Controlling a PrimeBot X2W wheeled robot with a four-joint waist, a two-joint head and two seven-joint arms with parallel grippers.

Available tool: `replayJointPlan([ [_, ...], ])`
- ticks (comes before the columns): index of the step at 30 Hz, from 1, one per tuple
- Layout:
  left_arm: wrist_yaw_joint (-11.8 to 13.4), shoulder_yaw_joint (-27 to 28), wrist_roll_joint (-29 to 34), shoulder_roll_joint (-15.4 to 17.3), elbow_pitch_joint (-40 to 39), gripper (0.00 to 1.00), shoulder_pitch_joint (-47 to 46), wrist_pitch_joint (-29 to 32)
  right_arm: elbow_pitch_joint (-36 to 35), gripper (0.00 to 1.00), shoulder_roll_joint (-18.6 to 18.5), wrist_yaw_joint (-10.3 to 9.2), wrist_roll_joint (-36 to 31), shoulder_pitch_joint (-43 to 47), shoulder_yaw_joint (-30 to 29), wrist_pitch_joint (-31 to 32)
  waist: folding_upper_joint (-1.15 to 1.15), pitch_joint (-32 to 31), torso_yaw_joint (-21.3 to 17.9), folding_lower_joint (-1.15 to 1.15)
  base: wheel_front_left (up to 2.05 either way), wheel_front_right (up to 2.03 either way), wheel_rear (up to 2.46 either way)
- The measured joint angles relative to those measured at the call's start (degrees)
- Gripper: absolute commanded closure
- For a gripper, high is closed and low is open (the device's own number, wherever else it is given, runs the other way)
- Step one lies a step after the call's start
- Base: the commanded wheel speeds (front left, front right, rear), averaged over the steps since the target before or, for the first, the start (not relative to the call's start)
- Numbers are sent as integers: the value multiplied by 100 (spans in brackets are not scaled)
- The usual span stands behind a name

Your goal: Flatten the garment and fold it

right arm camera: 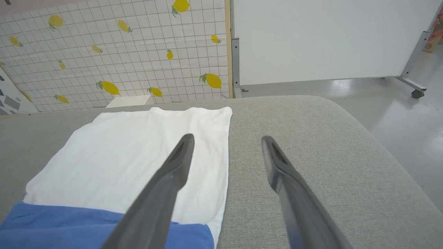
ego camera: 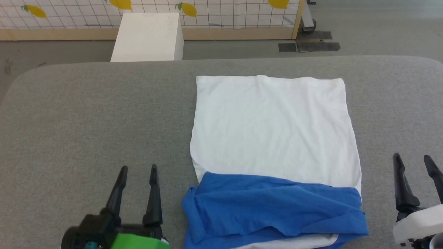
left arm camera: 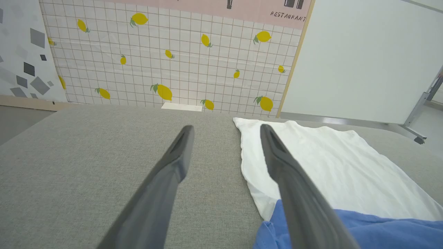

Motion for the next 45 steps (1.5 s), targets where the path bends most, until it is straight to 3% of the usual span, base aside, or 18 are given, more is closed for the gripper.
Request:
replayJointPlan([
  [2,-62,23,-3,49,-68,0,-120,44,-25,0,2,1,11,4,1,-42,0,36,-11,0,0,0,0],
  [5,-274,37,97,402,-213,0,-697,417,-93,0,4,1,25,3,12,-78,0,136,-7,0,0,0,0],
  [12,-1015,166,112,1187,-254,0,-3064,1944,-332,0,8,1,5,-208,247,-68,0,586,13,0,0,0,0],
  [16,-1396,167,-21,1315,229,0,-4599,2754,-435,0,9,1,20,-441,335,-69,0,970,-11,0,0,0,0],
  [22,-1671,9,-246,1190,1388,0,-6261,3571,-528,0,9,1,43,-701,447,-138,0,1581,-98,0,0,0,0],
  [33,-1909,-415,-404,1003,2716,0,-7303,4543,-610,0,10,1,47,-1101,589,-222,0,2634,-421,1,0,0,0],
  [45,-1789,-566,-570,1065,3210,0,-7243,5147,-430,0,-16,1,122,-1367,628,-323,0,3460,-835,1,0,0,0],
])
